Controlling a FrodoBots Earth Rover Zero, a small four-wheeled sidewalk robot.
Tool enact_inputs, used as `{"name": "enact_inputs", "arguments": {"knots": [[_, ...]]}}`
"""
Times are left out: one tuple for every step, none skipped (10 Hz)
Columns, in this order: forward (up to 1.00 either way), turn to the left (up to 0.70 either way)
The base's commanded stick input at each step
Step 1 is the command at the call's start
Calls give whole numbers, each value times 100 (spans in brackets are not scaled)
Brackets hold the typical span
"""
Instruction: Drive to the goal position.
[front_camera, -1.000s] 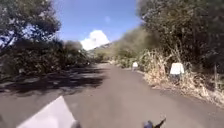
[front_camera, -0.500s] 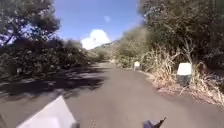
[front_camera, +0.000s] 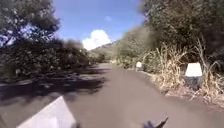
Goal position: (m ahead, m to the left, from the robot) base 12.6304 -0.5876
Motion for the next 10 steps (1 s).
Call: {"name": "enact_inputs", "arguments": {"knots": [[50, 0], [50, 0], [50, 0], [50, 0], [50, 0], [50, 0], [50, 0], [50, 0], [50, 0], [50, -24]]}}
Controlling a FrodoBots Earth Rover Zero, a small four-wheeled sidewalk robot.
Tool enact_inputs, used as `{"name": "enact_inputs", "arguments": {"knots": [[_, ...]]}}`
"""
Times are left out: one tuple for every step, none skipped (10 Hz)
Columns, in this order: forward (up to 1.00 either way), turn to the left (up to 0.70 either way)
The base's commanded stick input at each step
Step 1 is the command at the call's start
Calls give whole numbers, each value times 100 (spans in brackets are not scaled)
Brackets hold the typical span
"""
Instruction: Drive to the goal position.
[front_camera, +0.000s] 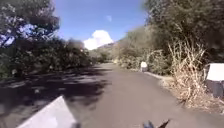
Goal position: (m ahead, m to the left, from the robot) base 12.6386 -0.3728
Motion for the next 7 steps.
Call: {"name": "enact_inputs", "arguments": {"knots": [[50, -37], [50, -50], [50, -50], [50, -38], [50, -12], [50, 0], [50, 0]]}}
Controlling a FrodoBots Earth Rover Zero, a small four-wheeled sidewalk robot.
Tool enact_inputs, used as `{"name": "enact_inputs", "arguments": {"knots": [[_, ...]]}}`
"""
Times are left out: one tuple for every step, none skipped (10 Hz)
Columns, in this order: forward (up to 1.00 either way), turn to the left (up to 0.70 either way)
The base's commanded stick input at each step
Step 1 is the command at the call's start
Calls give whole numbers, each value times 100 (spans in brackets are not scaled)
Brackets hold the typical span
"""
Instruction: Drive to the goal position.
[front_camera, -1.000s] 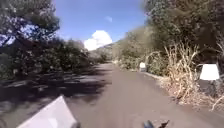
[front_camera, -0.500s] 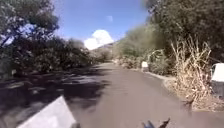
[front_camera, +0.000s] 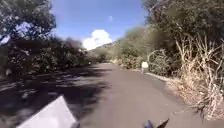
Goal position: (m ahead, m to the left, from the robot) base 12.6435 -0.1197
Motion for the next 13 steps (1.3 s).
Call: {"name": "enact_inputs", "arguments": {"knots": [[50, 0], [50, 0], [50, 0], [50, 0], [50, 0], [50, 0], [50, 0], [50, 0], [50, -35], [50, -50], [50, -19], [50, 0], [50, 0]]}}
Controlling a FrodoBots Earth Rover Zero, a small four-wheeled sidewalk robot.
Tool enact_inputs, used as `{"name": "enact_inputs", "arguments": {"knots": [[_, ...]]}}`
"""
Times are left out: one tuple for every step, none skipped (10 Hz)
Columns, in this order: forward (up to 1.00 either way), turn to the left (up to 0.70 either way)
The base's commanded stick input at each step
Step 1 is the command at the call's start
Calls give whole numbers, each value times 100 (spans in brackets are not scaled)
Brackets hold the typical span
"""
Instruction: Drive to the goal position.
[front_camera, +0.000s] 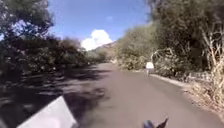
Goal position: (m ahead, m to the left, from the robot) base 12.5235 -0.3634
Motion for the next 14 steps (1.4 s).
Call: {"name": "enact_inputs", "arguments": {"knots": [[50, 0], [50, 0], [50, 0], [50, 0], [50, 0], [50, 0], [50, 0], [50, 0], [50, 0], [50, 0], [50, 0], [50, 0], [50, 0], [50, 0]]}}
